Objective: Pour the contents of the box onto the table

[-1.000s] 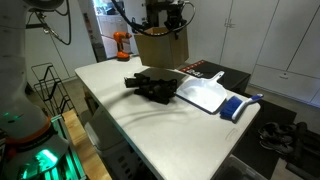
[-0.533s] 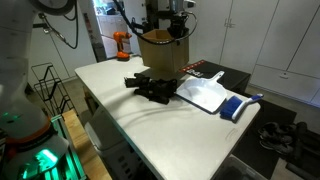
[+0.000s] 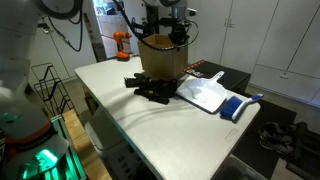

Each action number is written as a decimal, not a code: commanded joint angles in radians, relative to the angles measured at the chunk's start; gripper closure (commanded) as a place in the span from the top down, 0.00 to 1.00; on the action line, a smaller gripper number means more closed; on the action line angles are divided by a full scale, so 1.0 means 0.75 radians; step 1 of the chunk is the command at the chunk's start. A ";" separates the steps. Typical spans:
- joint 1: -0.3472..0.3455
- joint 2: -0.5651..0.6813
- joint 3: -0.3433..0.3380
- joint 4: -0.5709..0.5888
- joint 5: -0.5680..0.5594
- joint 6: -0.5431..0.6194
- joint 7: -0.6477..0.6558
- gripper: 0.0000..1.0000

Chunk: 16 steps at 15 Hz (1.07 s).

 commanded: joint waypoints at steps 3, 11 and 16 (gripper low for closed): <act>-0.020 0.030 0.003 0.003 0.050 0.020 -0.043 0.01; -0.018 0.024 0.003 -0.016 0.044 -0.152 -0.038 0.01; -0.003 0.018 -0.007 -0.007 0.013 -0.298 -0.038 0.01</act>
